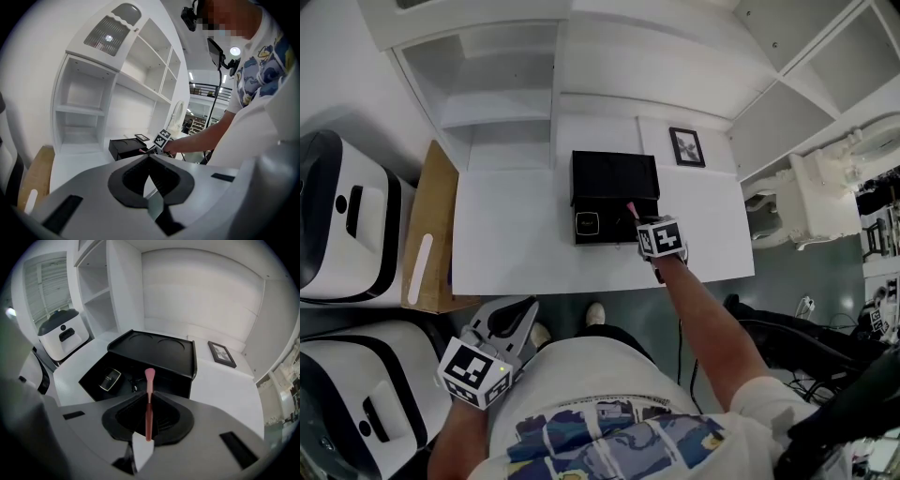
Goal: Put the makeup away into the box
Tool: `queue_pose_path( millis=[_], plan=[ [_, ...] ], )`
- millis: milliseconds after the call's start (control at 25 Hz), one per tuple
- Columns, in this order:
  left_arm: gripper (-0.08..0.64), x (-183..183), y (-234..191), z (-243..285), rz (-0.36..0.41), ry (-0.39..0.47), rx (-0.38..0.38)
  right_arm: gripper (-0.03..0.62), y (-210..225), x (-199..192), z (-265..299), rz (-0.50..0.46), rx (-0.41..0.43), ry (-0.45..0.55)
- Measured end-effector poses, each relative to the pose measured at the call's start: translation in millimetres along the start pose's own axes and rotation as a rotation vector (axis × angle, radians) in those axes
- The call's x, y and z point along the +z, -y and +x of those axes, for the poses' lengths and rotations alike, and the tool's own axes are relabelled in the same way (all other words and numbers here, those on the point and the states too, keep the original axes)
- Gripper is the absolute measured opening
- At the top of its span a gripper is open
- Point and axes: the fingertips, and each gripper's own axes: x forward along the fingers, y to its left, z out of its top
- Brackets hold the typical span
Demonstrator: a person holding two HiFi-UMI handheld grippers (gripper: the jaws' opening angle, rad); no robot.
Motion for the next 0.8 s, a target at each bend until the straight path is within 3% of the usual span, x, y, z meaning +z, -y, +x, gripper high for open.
queue_pose_path(
  millis=[800],
  plan=[
    [0.014, -5.4, -15.1, -9.6, -0.056, 0.006, 0.085, 0.062, 8.6, -3.7, 45.0, -0.008, -0.027, -0.158]
  ],
)
